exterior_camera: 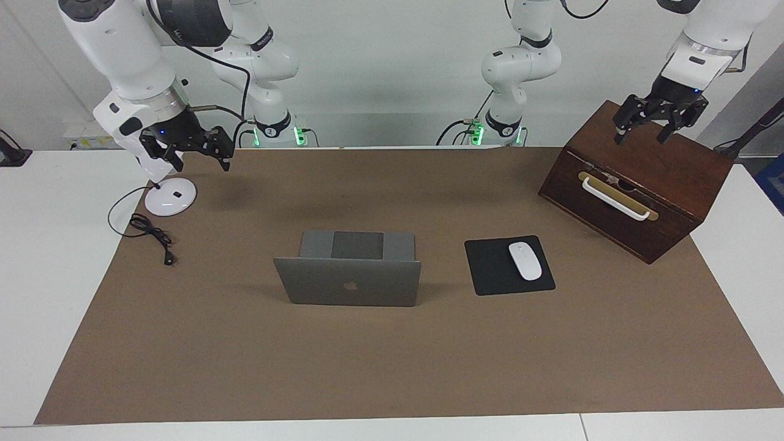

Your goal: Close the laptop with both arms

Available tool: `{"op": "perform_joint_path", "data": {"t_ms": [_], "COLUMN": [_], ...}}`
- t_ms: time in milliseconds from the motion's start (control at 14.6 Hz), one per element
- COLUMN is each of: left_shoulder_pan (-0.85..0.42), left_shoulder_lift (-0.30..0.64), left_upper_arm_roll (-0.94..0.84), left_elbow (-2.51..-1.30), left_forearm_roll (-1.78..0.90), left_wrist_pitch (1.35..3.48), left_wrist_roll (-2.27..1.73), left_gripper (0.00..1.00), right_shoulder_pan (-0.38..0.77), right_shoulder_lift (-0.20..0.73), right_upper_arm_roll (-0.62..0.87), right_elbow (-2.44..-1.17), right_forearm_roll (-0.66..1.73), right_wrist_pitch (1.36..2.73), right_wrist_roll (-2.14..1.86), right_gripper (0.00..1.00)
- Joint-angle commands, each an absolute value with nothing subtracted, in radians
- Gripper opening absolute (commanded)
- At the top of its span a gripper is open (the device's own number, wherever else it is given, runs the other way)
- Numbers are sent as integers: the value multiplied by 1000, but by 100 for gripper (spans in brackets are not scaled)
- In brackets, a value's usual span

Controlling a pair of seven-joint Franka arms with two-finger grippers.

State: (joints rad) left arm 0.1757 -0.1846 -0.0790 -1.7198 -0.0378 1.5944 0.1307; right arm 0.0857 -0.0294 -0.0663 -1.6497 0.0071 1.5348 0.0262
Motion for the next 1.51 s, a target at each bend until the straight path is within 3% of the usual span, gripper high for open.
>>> {"op": "perform_joint_path", "data": {"t_ms": [0, 137, 411, 480, 617, 685, 754, 1234, 1440], "left_shoulder_pan": [176, 170, 169, 173, 173, 173, 173, 176, 172], "left_shoulder_lift": [-198, -198, -215, -215, -221, -222, -222, -222, -238], "left_upper_arm_roll": [-81, -84, -92, -92, -91, -91, -89, -83, -81], "left_elbow": [-1707, -1709, -1710, -1710, -1715, -1723, -1721, -1721, -1752], "left_forearm_roll": [-15, -15, -15, -15, -17, -17, -17, -58, -66], "left_wrist_pitch": [1574, 1588, 1592, 1607, 1606, 1611, 1614, 1609, 1628], "left_wrist_roll": [112, 114, -6, -3, -9, -12, -12, 33, 60], "left_gripper": [100, 100, 100, 85, 37, 5, 0, 0, 0], "right_shoulder_pan": [80, 80, 83, 84, 87, 95, 104, 140, 130], "right_shoulder_lift": [-35, -38, -48, -45, -37, -29, -25, 54, 101], "right_upper_arm_roll": [-61, -63, -61, -61, -58, -48, -37, -17, -17], "right_elbow": [-1641, -1641, -1640, -1640, -1640, -1638, -1638, -1637, -1580], "right_forearm_roll": [5, 8, 61, 61, 63, 61, 63, 101, 104], "right_wrist_pitch": [1514, 1516, 1555, 1583, 1632, 1664, 1696, 1855, 1884], "right_wrist_roll": [-37, -99, -117, -155, -228, -236, -238, -306, -416], "right_gripper": [100, 81, 29, 18, 10, 1, 0, 0, 0]}}
